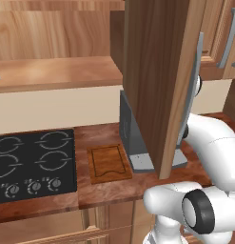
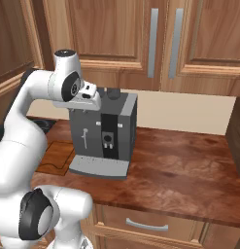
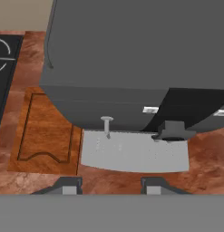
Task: Grab the spray bottle from the cabinet, then place it next to the cutting board for sanitizing. Then grab the dish brush from the countertop next to the sink and place it next to the cutting board.
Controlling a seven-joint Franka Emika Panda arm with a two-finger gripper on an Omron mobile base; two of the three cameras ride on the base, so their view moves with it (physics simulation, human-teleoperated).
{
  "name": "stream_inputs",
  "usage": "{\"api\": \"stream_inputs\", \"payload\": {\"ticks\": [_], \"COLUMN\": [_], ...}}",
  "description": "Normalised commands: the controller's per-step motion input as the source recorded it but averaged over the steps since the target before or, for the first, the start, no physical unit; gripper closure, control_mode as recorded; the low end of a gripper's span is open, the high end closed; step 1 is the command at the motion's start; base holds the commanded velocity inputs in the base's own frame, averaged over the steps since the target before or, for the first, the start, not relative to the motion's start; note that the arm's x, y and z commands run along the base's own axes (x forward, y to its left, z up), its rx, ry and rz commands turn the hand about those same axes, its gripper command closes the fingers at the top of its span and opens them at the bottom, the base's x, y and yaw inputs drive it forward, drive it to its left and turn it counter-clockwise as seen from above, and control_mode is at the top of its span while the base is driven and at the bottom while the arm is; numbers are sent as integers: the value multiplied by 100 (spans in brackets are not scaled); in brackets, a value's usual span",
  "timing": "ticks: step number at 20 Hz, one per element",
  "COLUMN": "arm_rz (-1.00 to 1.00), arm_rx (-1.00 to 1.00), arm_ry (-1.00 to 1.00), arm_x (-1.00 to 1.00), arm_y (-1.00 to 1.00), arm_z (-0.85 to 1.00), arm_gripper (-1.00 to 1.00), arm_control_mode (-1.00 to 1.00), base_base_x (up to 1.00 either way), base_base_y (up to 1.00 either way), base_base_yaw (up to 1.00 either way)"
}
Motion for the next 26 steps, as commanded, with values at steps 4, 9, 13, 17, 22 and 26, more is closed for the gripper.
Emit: {"api": "stream_inputs", "payload": {"ticks": [4, 9, 13, 17, 22, 26], "arm_rz": [0, -1, 0, 0, 0, 0], "arm_rx": [0, 0, 0, 0, 0, 0], "arm_ry": [0, -14, -19, -27, -30, -28], "arm_x": [-25, -68, -77, -77, -56, -55], "arm_y": [0, -1, 0, 0, -1, -10], "arm_z": [0, 0, 0, 5, 49, 81], "arm_gripper": [-100, -100, -100, -100, -100, -100], "arm_control_mode": [-100, -100, -100, -100, -100, -100], "base_base_x": [0, 0, 0, 0, 0, 0], "base_base_y": [0, 0, 0, 0, 0, 0], "base_base_yaw": [0, 0, 0, 0, 0, 0]}}
